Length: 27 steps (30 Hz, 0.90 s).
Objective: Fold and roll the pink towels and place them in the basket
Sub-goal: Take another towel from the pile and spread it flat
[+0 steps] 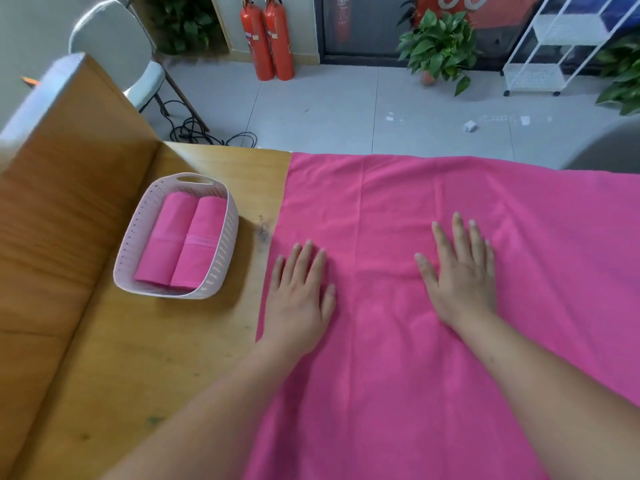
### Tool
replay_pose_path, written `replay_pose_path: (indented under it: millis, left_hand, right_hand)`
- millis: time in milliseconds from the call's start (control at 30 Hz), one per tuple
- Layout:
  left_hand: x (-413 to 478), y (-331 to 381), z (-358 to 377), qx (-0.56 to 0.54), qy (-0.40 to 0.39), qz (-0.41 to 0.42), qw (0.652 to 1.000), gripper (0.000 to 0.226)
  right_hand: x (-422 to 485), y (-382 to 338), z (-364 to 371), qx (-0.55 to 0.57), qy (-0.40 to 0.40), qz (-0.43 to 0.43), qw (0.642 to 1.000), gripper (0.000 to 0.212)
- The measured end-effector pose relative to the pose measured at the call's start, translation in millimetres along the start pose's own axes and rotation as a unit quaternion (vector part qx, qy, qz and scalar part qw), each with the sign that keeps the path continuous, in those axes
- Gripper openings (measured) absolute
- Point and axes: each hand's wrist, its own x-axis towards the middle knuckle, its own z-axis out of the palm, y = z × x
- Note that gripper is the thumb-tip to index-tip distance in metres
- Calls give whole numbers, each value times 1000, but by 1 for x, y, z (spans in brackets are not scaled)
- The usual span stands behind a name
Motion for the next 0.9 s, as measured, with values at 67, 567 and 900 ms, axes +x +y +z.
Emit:
replay_pose_path:
  millis: [67, 567, 900]
  left_hand:
    - [-42, -6, -1, 15, -30, 18, 999, 63]
    - [-204, -33, -13, 53, -63, 27, 996, 67]
    - [-323, -18, -15, 86, -99, 61, 990, 69]
  right_hand:
    - [-40, -8, 8, -13, -11, -10, 1000, 77]
    - [-251, -7, 18, -76, -93, -41, 992, 78]
    - [-365, -3, 23, -73, -117, -110, 984, 80]
